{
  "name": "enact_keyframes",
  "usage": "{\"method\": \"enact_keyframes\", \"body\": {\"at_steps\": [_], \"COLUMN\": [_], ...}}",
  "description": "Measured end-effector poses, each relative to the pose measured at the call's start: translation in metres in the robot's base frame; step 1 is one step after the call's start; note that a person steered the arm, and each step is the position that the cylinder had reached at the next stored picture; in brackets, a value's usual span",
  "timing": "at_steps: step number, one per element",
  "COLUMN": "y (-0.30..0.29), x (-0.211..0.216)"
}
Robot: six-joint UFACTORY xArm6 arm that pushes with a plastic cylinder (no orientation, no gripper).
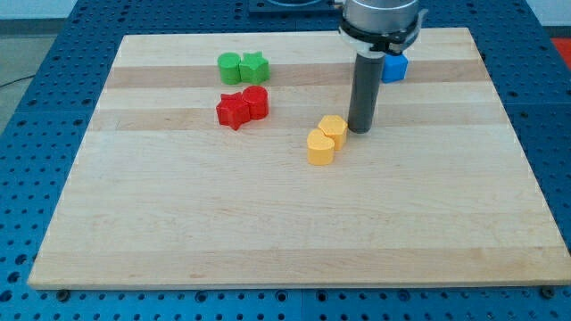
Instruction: Slide the blue blocks to the left
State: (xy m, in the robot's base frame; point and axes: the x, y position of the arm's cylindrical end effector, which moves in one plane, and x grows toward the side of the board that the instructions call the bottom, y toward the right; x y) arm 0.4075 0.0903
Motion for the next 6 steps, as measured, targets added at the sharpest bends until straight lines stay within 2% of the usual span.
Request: {"method": "enact_keyframes", "body": {"at_steps": [1, 2, 4, 5, 6], "y": [0.049, 0.098, 0.113, 0.112, 0.093], "x": [-0.006, -0.038, -0.092, -0.109, -0.11]}}
